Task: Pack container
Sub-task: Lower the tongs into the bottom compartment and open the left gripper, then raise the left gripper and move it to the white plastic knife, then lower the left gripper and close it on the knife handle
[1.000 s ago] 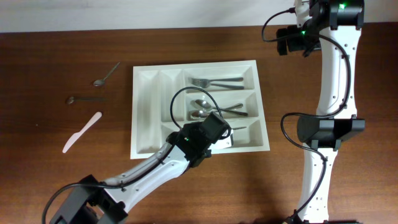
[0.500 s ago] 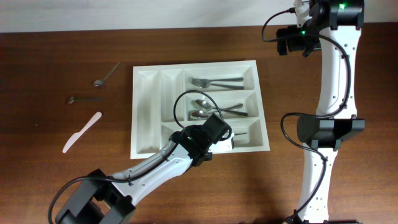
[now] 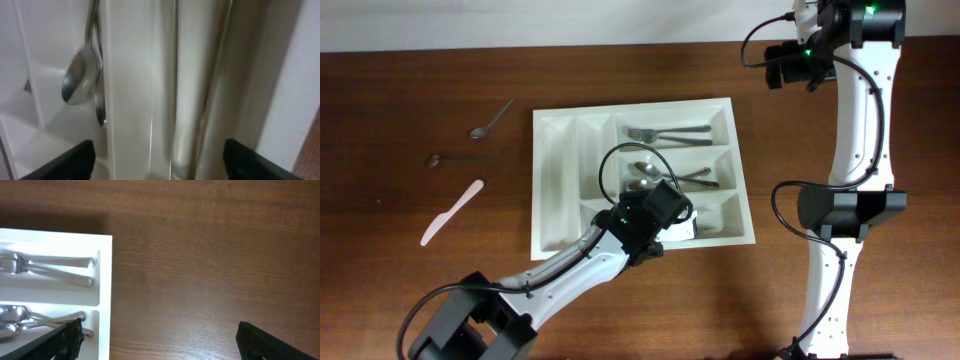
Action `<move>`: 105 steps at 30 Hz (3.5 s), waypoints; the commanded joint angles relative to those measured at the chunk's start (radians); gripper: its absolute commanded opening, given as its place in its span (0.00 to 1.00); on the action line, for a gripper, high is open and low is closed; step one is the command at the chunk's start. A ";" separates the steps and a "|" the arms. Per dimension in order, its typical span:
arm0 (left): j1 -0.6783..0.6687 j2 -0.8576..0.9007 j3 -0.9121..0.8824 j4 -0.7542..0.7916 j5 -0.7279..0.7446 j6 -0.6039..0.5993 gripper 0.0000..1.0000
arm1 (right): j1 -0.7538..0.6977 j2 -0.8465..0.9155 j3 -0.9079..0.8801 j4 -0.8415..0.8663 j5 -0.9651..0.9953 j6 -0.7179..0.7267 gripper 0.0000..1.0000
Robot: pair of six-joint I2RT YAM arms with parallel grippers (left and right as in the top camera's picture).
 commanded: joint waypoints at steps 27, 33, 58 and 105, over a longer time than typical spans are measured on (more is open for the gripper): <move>0.193 0.002 0.096 0.653 -0.822 -0.404 0.99 | 0.003 -0.031 0.010 -0.006 -0.010 0.005 0.99; 0.317 -0.028 0.145 0.402 -0.789 -0.678 0.99 | 0.003 -0.031 0.010 -0.006 -0.010 0.005 0.99; 0.783 -0.072 0.151 -0.300 0.080 -1.177 0.99 | 0.003 -0.031 0.010 -0.006 -0.010 0.005 0.99; 1.109 0.071 0.153 -0.410 0.058 -0.846 0.80 | 0.003 -0.031 0.010 -0.006 -0.010 0.005 0.99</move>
